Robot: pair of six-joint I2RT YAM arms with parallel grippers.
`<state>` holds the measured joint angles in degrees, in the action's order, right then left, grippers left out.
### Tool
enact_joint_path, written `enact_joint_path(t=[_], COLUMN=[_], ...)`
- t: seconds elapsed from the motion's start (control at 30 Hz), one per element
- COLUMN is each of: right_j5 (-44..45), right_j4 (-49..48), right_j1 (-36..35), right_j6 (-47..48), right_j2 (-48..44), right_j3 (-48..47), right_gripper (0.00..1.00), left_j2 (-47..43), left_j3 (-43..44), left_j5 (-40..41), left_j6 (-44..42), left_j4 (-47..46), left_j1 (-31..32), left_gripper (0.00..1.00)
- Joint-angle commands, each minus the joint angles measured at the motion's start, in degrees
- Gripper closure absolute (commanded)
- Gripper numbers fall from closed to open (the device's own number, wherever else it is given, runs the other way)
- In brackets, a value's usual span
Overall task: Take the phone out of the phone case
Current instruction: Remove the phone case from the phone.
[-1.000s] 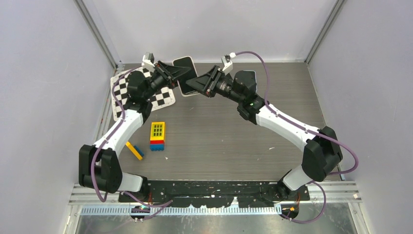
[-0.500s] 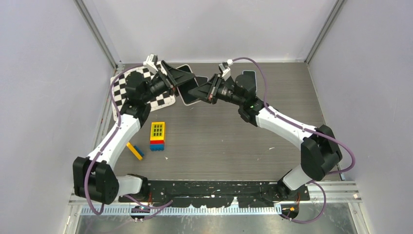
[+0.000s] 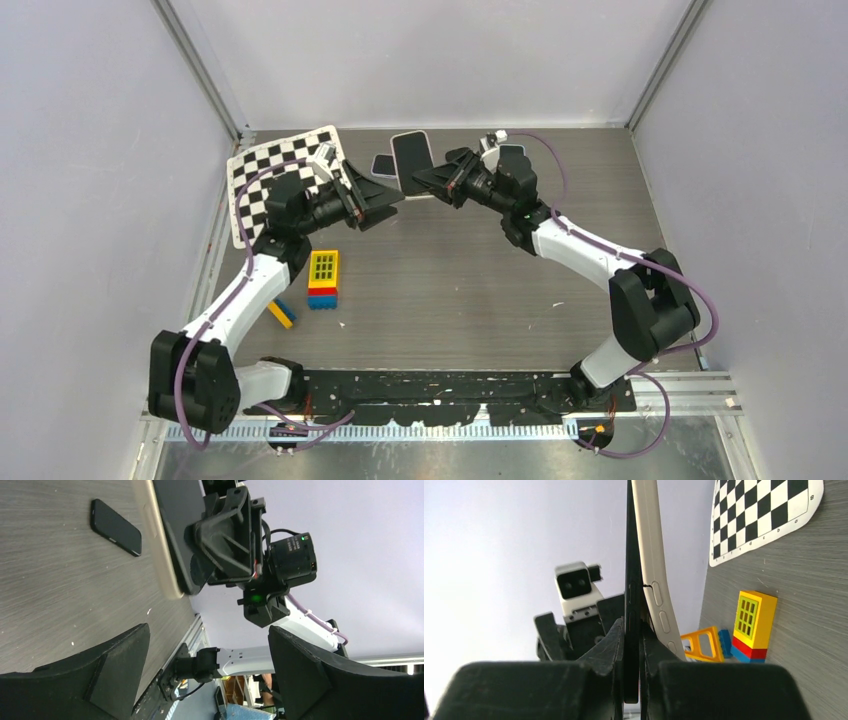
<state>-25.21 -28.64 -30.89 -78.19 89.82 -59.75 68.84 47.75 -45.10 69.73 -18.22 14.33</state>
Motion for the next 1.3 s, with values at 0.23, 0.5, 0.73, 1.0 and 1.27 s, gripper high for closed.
enact_joint_path(t=[0.23, 0.5, 0.73, 1.0, 1.27], right_j5=[1.5, 0.4, -1.2, -1.9, -3.9], right_j4=[-10.9, -9.5, -11.3, -15.1, -11.2], right_j1=[0.1, -0.5, -0.7, -0.7, -0.8], right_j6=[-17.2, -19.0, -21.5, -25.0, -21.1], right_j2=[-0.3, -0.3, 0.3, 0.4, 0.4], right_j3=[-2.0, -3.0, -3.4, -3.3, -4.0], right_gripper=[0.99, 0.99, 0.99, 0.99, 0.99], left_j2=[0.9, 2.8, 5.0, 5.9, 6.4], left_j3=[-3.2, -1.5, -0.7, -0.5, 2.5], left_j5=[1.8, 3.2, 4.9, 4.7, 9.7], left_j6=[-1.2, -0.2, -0.1, -1.6, -0.7], left_j4=[-9.5, -13.5, -14.1, -12.2, -4.5], left_j1=[-0.3, -0.2, -0.3, -0.3, -0.3], left_gripper=[0.33, 0.2, 0.35, 0.55, 0.49])
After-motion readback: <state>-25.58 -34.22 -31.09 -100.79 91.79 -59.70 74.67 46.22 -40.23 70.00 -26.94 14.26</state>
